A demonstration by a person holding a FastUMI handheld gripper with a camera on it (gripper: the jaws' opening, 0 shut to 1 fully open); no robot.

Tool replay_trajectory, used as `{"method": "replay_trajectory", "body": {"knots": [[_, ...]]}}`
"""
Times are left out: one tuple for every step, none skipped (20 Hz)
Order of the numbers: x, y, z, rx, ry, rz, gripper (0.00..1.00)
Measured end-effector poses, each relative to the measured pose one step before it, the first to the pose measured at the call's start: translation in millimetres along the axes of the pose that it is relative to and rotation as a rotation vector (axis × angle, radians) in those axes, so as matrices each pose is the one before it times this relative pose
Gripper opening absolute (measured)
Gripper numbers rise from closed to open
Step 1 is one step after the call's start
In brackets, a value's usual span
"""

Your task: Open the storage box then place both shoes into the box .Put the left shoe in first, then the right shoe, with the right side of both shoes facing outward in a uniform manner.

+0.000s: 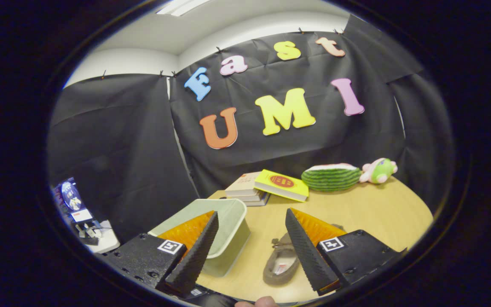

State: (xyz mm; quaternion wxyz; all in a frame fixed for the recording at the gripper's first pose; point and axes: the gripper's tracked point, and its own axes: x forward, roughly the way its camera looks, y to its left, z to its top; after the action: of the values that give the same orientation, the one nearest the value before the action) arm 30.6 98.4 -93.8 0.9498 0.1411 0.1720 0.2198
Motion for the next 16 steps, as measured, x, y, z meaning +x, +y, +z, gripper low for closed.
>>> {"method": "replay_trajectory", "body": {"knots": [[4.0, 4.5, -7.34, 0.02844, 0.02974, 0.03379, 1.0], [6.35, 4.48, -7.21, 0.03219, 0.02763, 0.02964, 1.0], [5.69, 3.21, -4.27, 0.03363, 0.02487, 0.03448, 1.0], [4.67, 5.2, -7.18, 0.03202, 0.027, 0.04213, 1.0], [6.02, 5.28, -6.35, 0.03005, 0.02993, 0.04365, 1.0], [8.05, 4.14, -4.46, 0.03381, 0.02563, 0.039, 1.0], [8.88, 1.59, -4.4, 0.03759, 0.03298, 0.02993, 1.0], [8.47, -0.73, -7.51, 0.0386, 0.03248, 0.03089, 1.0], [7.64, -0.78, -5.07, 0.03789, 0.02955, 0.02107, 1.0], [5.93, -3.94, -4.3, 0.03769, 0.02472, 0.01102, 1.0], [7.16, -5.02, -3.25, 0.03642, 0.02434, 0.00569, 1.0], [6.73, -7.31, -7.37, 0.03323, 0.03125, 0.00419, 1.0], [6.56, -8.42, -2.28, 0.04064, 0.01385, -0.00115, 0.99], [3.43, -3.26, -2.21, 0.03988, 0.01797, 0.01078, 0.99], [4.91, -1.5, -0.14, 0.04304, 0.01389, 0.01841, 0.99], [6.82, -2.01, -0.7, 0.0452, 0.01362, 0.01742, 0.99]]}}
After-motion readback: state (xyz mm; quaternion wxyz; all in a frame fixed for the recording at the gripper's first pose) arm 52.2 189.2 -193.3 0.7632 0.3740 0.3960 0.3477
